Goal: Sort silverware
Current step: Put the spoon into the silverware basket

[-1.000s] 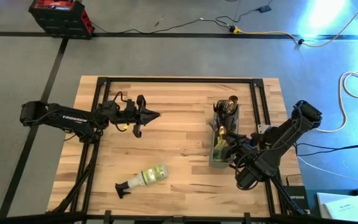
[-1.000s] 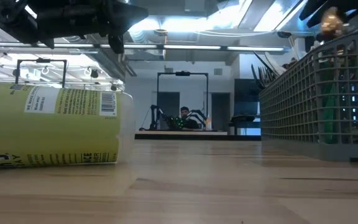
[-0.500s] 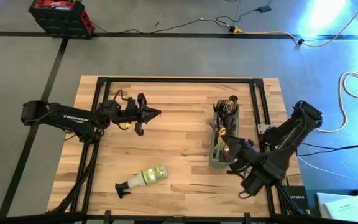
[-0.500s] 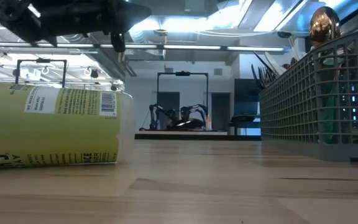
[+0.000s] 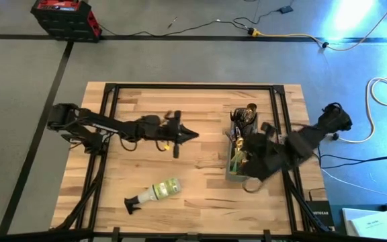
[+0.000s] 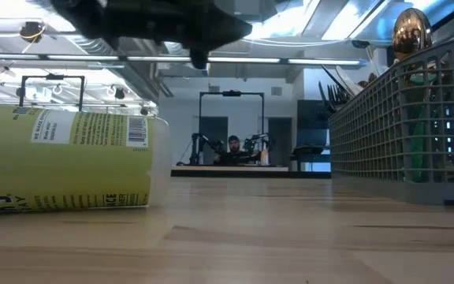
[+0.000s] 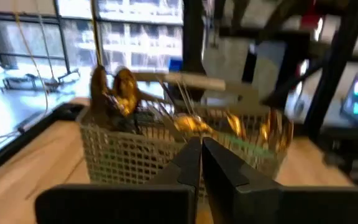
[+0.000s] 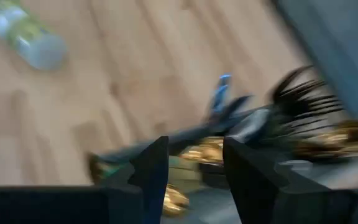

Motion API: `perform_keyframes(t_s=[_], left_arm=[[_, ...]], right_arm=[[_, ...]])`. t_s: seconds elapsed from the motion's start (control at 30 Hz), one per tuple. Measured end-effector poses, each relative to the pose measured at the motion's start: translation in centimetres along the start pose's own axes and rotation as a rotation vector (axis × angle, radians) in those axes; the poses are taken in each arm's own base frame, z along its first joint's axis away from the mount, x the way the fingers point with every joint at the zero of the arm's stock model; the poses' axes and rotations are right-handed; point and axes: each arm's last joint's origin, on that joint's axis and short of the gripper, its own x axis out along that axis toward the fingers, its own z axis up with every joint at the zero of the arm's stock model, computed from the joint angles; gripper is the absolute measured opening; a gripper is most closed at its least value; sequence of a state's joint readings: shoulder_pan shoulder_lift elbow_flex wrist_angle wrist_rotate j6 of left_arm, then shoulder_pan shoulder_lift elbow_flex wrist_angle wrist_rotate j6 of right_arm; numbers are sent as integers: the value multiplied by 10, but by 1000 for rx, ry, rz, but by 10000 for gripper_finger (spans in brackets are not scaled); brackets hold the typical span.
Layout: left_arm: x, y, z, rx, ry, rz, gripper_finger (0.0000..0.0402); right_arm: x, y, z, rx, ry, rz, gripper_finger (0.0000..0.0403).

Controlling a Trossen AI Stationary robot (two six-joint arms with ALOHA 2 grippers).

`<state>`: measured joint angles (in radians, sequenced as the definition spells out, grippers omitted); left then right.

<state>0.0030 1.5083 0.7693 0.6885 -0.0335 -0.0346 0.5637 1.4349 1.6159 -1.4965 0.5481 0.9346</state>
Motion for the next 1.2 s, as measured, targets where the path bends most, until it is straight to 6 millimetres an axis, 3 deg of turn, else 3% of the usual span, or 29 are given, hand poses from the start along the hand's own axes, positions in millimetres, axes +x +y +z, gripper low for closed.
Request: perform_keyframes(t_s=[0.1, 0.27, 0.43, 0.7, 0.9, 1.2], left_arm=[[9, -4, 1, 51, 32, 5, 0], [7, -6, -7, 63, 58, 12, 0], [-1, -12, -24, 69, 104, 7, 0], [-25, -17, -53, 69, 43, 20, 0], [-38, -16, -70, 70, 66, 21, 0], [-40, -16, -72, 78, 61, 30, 0]], right_arm=[[10, 5, 11, 100, 33, 117, 128], [15, 14, 29, 184, 51, 330, 127], [18, 14, 38, 257, 40, 376, 127], [52, 22, 25, 575, 139, 67, 127], [77, 32, 10, 709, 225, -190, 127], [89, 38, 5, 784, 234, -292, 127]])
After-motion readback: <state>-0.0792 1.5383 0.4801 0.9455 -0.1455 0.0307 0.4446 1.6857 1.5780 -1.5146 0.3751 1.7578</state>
